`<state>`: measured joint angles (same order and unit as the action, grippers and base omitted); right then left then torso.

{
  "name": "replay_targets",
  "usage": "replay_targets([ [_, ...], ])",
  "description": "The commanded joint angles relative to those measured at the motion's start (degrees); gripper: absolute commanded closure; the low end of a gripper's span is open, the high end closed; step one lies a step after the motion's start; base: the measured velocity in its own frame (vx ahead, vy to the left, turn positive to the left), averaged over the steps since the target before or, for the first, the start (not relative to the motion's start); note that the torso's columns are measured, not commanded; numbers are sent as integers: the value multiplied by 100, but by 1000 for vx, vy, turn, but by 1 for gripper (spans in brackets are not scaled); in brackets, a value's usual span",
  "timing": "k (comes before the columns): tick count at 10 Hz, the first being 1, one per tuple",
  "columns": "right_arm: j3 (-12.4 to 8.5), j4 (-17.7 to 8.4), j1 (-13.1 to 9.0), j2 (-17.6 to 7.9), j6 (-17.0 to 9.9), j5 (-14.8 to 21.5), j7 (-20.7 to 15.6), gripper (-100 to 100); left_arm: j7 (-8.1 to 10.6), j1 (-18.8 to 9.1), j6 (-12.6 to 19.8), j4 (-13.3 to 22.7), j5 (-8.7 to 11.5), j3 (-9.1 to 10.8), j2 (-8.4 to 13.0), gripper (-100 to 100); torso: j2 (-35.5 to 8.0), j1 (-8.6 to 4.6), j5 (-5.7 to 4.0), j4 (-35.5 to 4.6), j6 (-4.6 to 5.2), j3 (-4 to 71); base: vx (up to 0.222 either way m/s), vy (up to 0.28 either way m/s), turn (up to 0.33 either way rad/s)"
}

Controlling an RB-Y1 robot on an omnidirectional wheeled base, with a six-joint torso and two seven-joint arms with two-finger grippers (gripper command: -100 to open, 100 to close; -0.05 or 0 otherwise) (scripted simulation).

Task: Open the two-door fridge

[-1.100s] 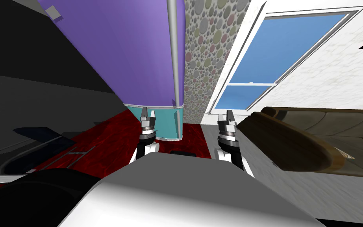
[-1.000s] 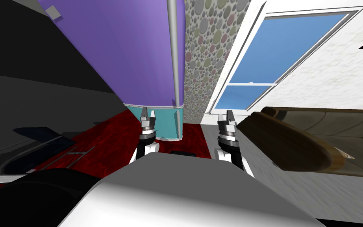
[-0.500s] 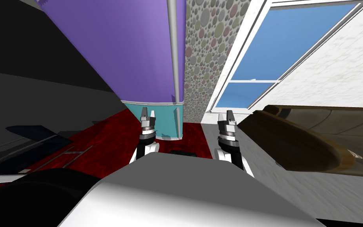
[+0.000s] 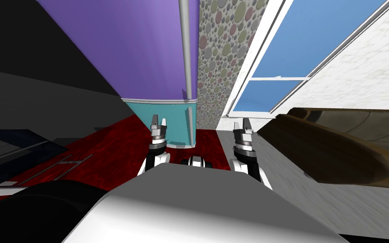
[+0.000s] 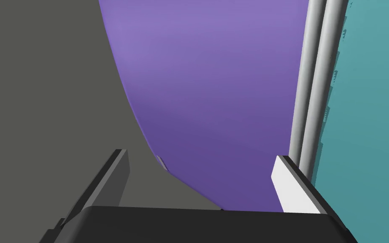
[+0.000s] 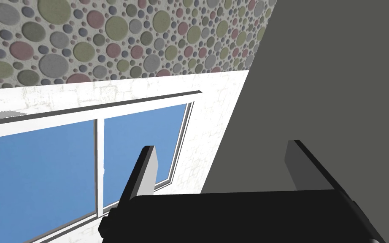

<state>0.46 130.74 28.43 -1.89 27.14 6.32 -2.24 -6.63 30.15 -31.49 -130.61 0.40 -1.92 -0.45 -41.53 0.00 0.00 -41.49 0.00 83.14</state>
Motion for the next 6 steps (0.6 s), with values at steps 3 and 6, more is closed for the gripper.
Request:
replay_targets([
  [3,0,-1,0,0,0,0,0,0,98,14,353,-105,80,227,801,-100,-72,-3,-1,-77,0,143,19,-28,-6],
  [6,0,-1,1,0,0,0,0,0,206,34,732,-224,170,479,1283,-100,-74,-2,-1,-79,0,143,34,-43,-8],
])
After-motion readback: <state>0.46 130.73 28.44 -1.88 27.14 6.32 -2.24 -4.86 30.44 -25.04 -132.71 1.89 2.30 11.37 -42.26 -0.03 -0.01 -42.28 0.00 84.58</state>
